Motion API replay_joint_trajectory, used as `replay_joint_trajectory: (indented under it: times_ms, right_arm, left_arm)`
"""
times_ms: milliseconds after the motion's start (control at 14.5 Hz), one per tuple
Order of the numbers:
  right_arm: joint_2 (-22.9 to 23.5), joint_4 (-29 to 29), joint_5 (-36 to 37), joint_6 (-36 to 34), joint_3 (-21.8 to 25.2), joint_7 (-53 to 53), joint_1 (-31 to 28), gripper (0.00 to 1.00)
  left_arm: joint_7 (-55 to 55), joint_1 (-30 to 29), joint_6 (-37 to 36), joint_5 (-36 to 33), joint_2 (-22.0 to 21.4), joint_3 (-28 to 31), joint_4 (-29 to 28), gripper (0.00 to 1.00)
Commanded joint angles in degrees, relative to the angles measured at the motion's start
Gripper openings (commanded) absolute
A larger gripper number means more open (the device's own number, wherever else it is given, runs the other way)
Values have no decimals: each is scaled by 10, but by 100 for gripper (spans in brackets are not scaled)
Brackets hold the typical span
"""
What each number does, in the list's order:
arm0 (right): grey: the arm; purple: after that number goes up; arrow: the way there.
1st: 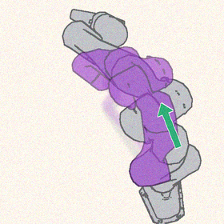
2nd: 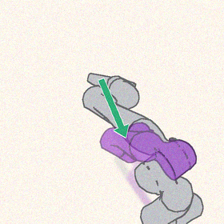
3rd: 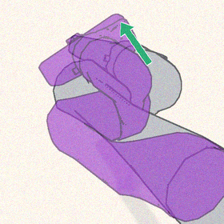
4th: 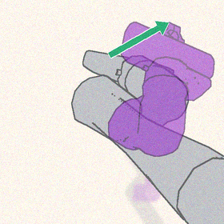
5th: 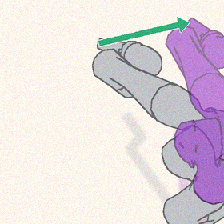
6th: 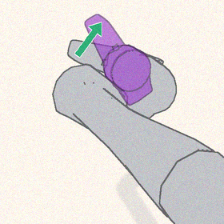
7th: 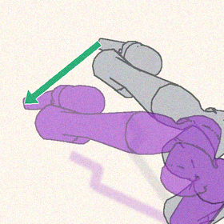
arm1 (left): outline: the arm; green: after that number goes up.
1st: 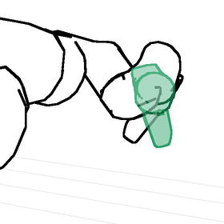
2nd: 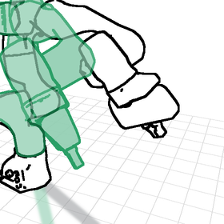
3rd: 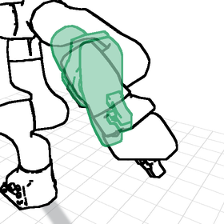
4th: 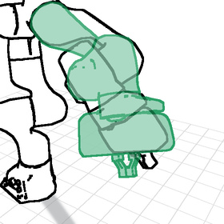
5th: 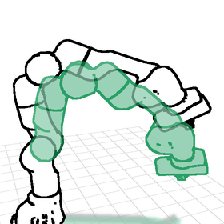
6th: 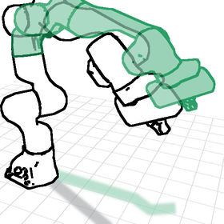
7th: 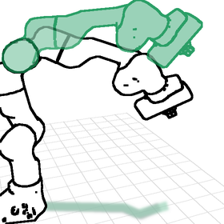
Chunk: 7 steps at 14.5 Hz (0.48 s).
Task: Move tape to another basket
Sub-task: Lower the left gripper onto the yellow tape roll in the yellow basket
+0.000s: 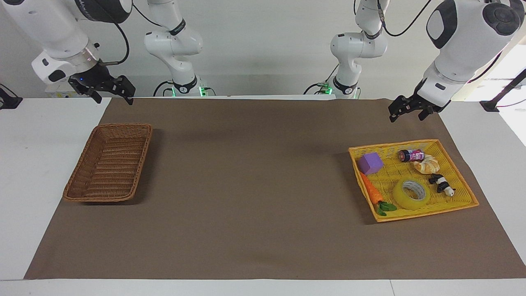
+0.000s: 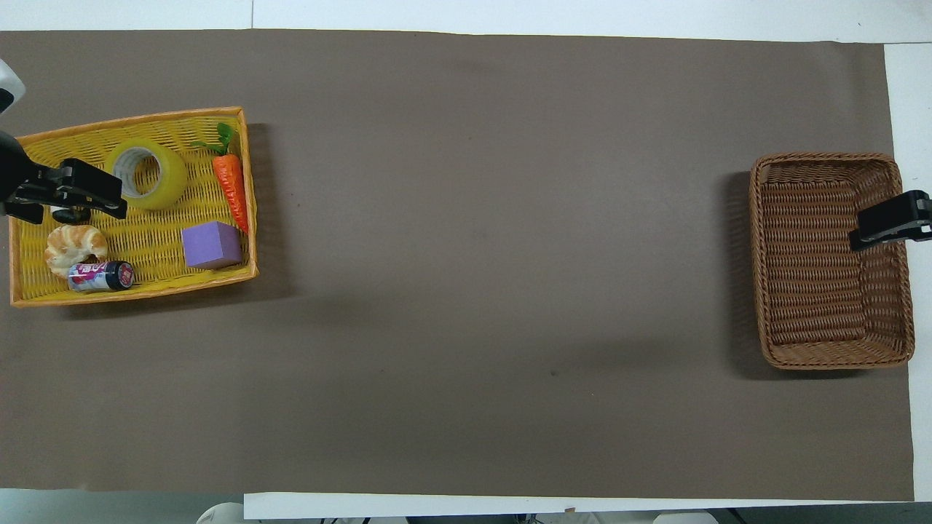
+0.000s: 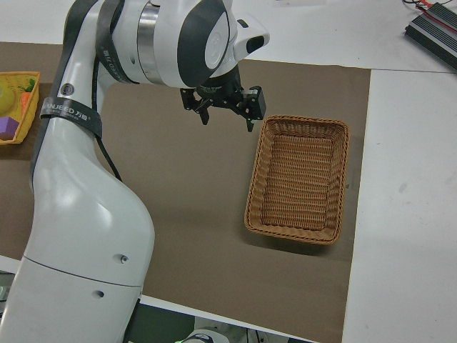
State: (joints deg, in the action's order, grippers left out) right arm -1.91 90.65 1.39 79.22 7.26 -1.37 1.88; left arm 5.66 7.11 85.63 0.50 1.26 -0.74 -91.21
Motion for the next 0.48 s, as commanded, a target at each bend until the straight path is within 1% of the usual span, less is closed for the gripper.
replay_joint_trajectory:
  times_ms: [0, 69, 138, 276, 345, 414]
  right_arm:
    - [-16, 19, -2, 8, -4, -11, -5, 100]
    - [-16, 19, -1, 8, -4, -10, -5, 100]
    - [-16, 19, -1, 8, -4, -10, -5, 100]
    - [-16, 19, -2, 8, -4, -11, -5, 100]
    - [-16, 19, -2, 8, -4, -10, -5, 100]
    - [-16, 19, -1, 8, -4, -10, -5, 100]
  left_arm:
    - [-13, -31, 52, -1, -20, 1, -50, 100]
    - [-27, -43, 78, -1, -20, 1, -69, 100]
    - [-43, -53, 101, -1, -9, 2, -79, 100]
    - [-63, -74, 165, -1, 42, 2, -85, 100]
    - [-64, -83, 208, -1, 70, 3, -92, 98]
    - [-66, -103, 259, -1, 80, 2, -112, 98]
